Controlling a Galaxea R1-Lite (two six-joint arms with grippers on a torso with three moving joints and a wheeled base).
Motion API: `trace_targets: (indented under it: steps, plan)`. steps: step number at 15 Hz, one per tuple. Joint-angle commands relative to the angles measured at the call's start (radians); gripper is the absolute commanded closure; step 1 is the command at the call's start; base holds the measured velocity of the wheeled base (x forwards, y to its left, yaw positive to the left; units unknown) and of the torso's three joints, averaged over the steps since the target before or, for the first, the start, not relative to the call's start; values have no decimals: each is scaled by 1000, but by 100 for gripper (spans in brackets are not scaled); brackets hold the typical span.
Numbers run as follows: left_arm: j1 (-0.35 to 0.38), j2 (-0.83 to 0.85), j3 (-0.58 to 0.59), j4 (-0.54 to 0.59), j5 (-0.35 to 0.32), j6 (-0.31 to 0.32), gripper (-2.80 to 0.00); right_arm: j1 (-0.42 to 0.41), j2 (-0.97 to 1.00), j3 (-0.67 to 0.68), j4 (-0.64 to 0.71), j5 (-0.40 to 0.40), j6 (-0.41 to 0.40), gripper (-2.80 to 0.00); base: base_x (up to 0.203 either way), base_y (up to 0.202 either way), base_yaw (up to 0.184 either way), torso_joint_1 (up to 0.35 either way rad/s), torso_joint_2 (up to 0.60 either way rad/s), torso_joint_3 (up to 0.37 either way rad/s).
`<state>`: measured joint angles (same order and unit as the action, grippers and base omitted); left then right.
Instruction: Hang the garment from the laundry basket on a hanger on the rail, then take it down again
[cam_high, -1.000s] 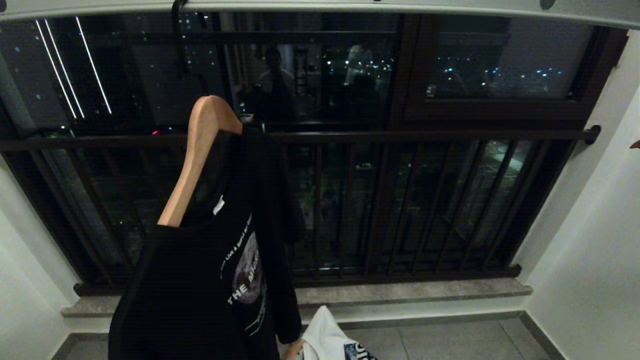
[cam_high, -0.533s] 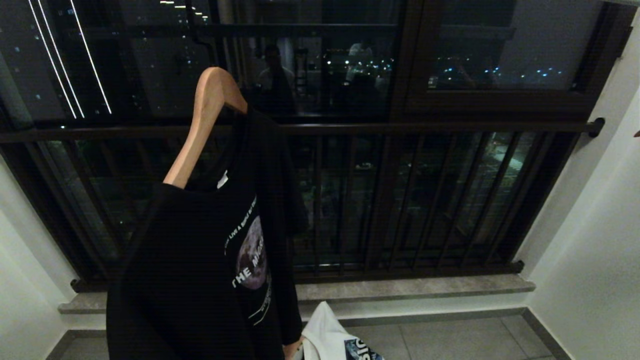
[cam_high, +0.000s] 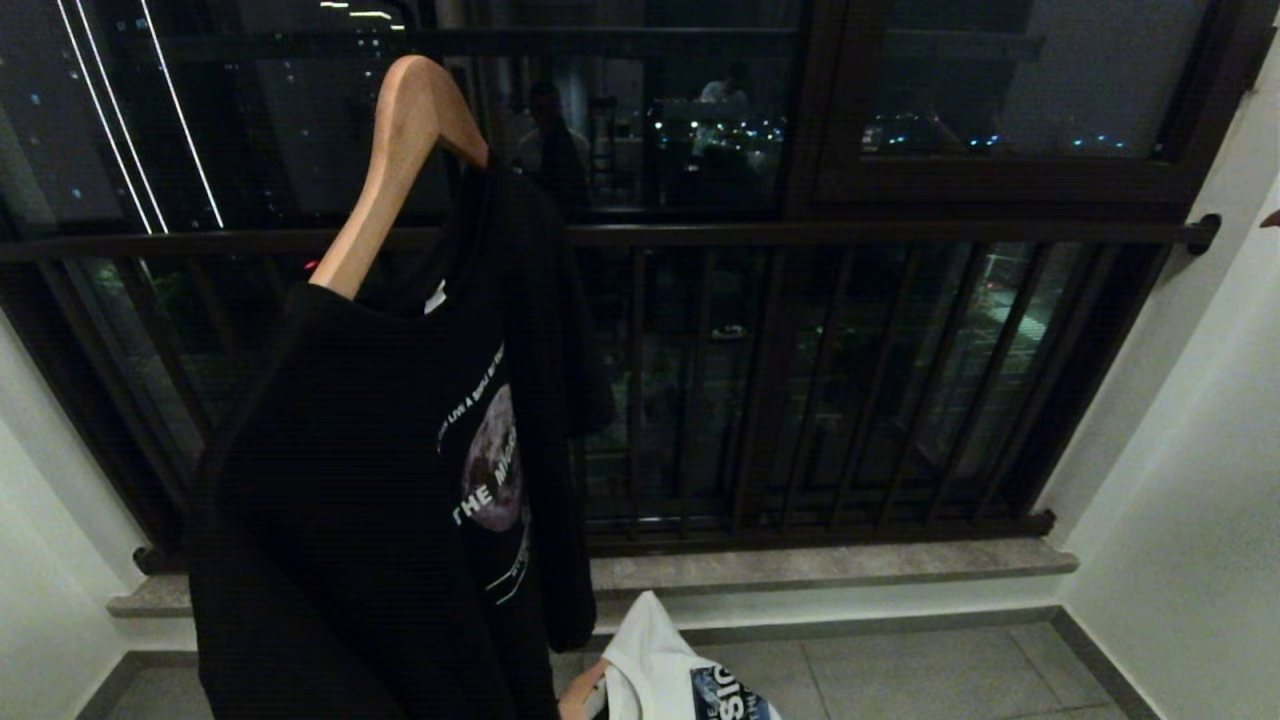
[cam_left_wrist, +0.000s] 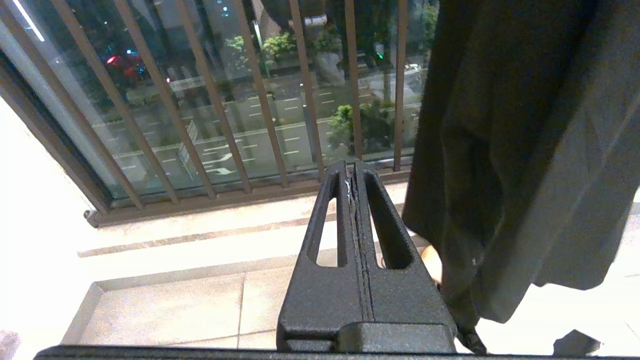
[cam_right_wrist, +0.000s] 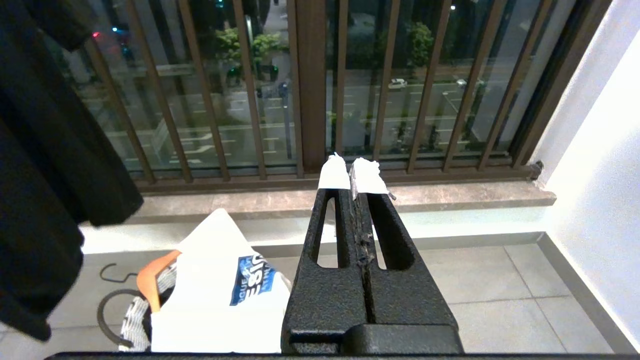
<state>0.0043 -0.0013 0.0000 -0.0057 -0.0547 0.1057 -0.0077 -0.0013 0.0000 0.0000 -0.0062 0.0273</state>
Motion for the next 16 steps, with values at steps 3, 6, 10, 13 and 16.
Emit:
trace_targets:
  steps: [3,6,10,13,16]
  plan:
    - [0,0,3,1,-1,2,0,0,0,0,0,0,0,0,0,0,0,-173,395,220]
    - [0,0,3,-1,-1,1,0,0,0,0,0,0,0,0,0,0,0,-227,532,301]
    - [0,0,3,1,-1,0,0,0,1,0,0,0,0,0,0,0,0,-227,545,316]
    - [0,0,3,1,-1,0,0,0,0,0,0,0,0,0,0,0,0,-214,527,318]
    - [0,0,3,-1,-1,2,0,0,0,0,0,0,0,0,0,0,0,-190,506,312]
